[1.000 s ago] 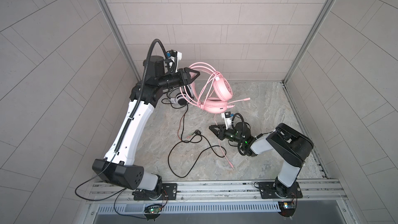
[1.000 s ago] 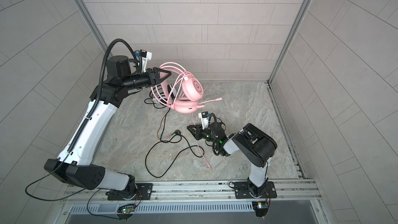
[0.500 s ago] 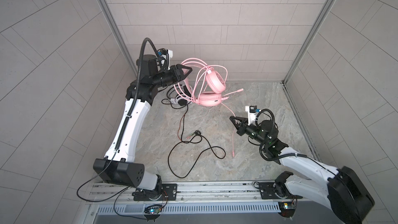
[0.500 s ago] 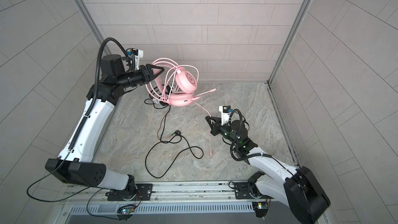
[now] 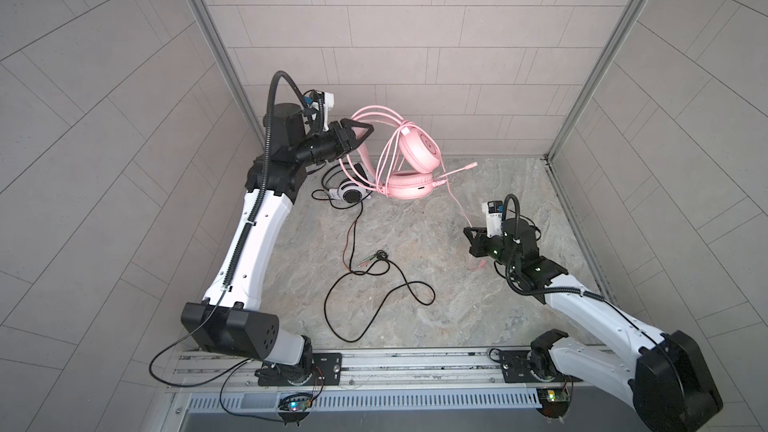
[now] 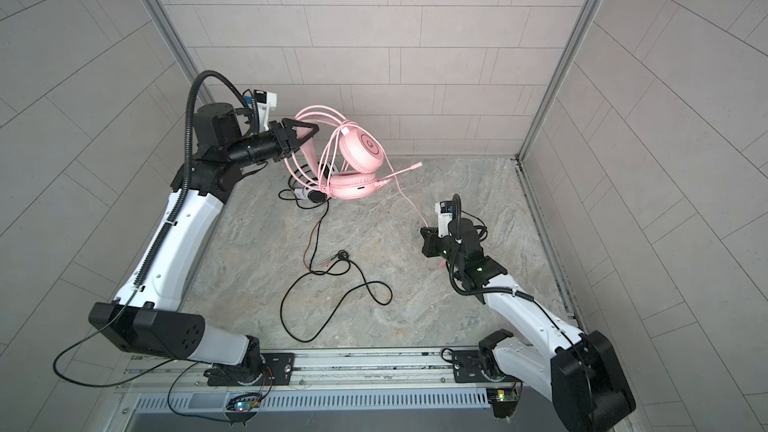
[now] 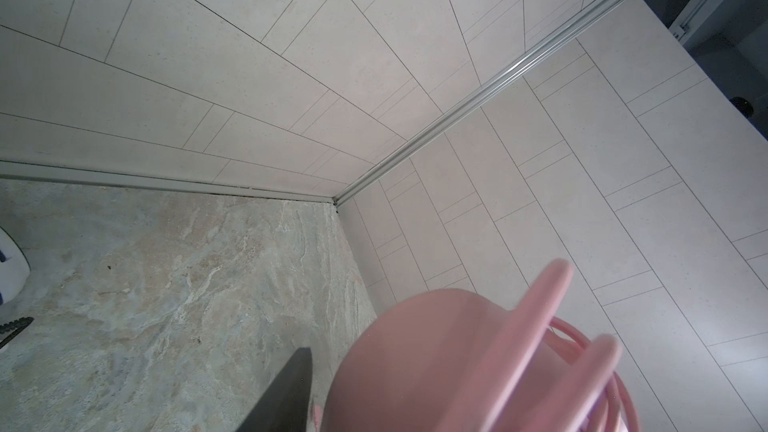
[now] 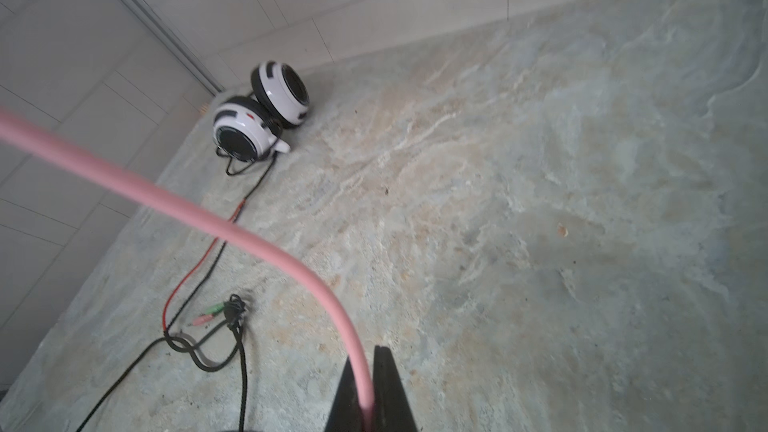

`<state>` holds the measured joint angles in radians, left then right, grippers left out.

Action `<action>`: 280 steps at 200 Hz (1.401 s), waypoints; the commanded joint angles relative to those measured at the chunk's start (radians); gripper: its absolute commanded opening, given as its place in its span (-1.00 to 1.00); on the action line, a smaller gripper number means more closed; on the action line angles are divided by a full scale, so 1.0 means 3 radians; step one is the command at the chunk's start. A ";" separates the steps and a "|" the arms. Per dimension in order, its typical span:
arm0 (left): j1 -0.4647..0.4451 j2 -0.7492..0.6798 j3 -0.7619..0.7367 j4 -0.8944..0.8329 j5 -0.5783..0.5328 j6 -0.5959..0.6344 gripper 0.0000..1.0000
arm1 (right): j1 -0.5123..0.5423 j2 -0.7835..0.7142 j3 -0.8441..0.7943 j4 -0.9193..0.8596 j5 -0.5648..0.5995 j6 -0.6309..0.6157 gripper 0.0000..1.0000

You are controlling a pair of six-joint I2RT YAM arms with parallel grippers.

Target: Wrap the headphones

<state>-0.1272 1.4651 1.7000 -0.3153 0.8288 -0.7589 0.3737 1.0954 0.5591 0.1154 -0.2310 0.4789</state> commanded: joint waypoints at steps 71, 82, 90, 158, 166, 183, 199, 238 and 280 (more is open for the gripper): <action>0.0061 -0.0136 -0.0016 0.0377 0.0134 -0.0279 -1.00 | -0.0080 0.0422 0.0305 -0.0181 -0.0084 -0.0002 -1.00; 0.0061 -0.0148 -0.0089 0.0510 0.0126 -0.0369 -1.00 | -0.0079 0.0492 0.0305 -0.0064 -0.0148 0.0020 -1.00; 0.0061 -0.0156 -0.0161 0.0622 0.0126 -0.0465 -1.00 | -0.0075 0.0545 0.0313 0.0041 -0.0178 0.0076 -1.00; -0.0010 -0.0222 -0.0595 0.1468 0.0089 -0.1123 -1.00 | 0.0134 0.1475 0.0861 0.0695 -0.0332 0.0374 -1.00; -0.0030 -0.0222 -0.0645 0.1591 0.0042 -0.1206 -1.00 | 0.0197 0.1597 0.0944 0.0797 -0.0355 0.0431 -1.00; -0.0089 -0.0219 -0.0731 0.1785 -0.0081 -0.1305 -1.00 | 0.0341 0.1785 0.1063 0.1016 -0.0401 0.0597 -1.00; -0.0153 -0.0248 -0.0903 0.2083 -0.0288 -0.1432 -1.00 | 0.0472 0.1819 0.0971 0.1401 -0.0296 0.0759 -1.00; -0.0260 -0.0272 -0.1410 0.2612 -0.1162 -0.1594 -1.00 | 0.0746 0.1794 0.0667 0.2028 0.0060 0.1112 -1.00; -0.0491 -0.0122 -0.1409 0.2562 -0.1586 -0.1425 -1.00 | 0.1054 0.1819 0.0838 0.1751 0.0081 0.1079 -1.00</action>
<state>-0.2443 1.4307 1.2304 0.3332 0.4614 -1.1885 0.6514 1.6432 0.7746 0.6319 -0.2268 0.7757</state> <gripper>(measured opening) 0.502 0.052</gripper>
